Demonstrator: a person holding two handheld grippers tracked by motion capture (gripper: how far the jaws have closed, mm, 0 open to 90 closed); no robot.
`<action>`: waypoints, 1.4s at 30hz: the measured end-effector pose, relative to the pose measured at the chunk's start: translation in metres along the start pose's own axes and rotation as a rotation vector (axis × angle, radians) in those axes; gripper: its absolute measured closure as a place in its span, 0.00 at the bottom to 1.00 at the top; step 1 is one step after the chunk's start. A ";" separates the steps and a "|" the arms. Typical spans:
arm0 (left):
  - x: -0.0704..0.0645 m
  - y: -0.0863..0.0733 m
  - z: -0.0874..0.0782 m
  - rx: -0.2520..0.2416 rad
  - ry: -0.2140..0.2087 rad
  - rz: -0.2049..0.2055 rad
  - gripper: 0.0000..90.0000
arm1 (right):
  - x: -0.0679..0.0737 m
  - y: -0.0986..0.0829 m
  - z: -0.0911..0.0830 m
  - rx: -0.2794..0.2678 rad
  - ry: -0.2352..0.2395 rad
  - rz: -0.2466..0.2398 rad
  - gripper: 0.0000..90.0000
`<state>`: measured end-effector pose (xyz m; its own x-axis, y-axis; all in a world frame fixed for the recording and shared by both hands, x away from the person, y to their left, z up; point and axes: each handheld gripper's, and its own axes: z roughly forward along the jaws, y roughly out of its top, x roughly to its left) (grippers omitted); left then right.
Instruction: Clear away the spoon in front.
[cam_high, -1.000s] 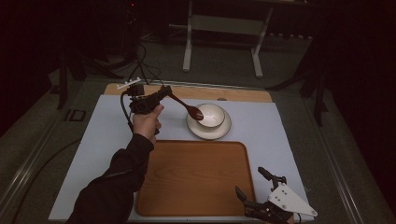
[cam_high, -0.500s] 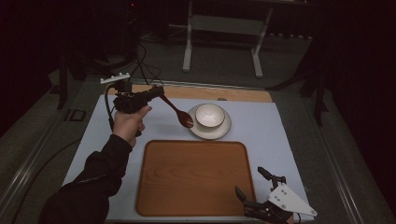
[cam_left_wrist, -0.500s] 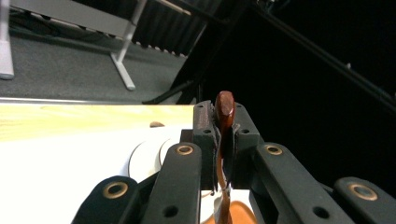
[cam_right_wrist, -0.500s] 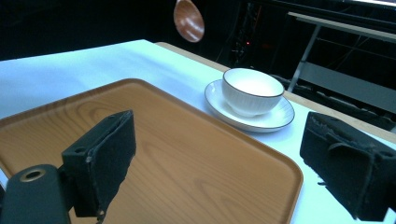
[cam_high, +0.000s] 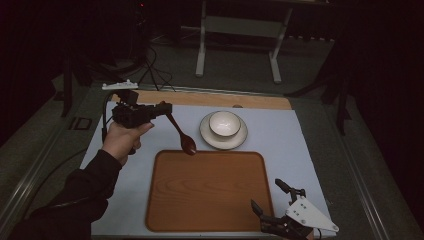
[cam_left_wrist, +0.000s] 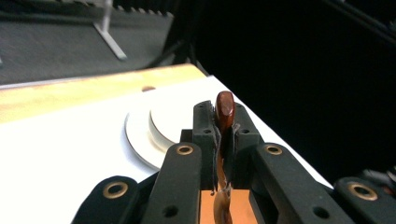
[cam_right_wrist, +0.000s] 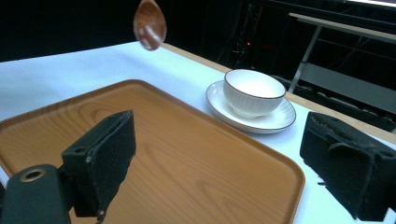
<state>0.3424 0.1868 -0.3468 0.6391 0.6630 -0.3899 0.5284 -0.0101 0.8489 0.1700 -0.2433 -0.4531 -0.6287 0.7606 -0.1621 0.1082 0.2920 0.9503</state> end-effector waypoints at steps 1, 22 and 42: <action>-0.001 -0.001 -0.002 0.010 0.000 0.008 0.93 | 0.000 0.000 0.000 0.001 -0.001 -0.001 0.12; -0.023 -0.035 -0.003 0.362 -0.148 0.172 0.93 | 0.003 0.000 0.003 0.012 0.006 -0.005 0.12; -0.023 -0.079 0.043 0.620 -0.329 0.265 0.93 | 0.003 -0.001 0.003 0.017 0.006 -0.006 0.12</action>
<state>0.3105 0.1401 -0.4204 0.8713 0.3227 -0.3696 0.4896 -0.6228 0.6103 0.1710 -0.2395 -0.4549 -0.6338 0.7554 -0.1663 0.1174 0.3065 0.9446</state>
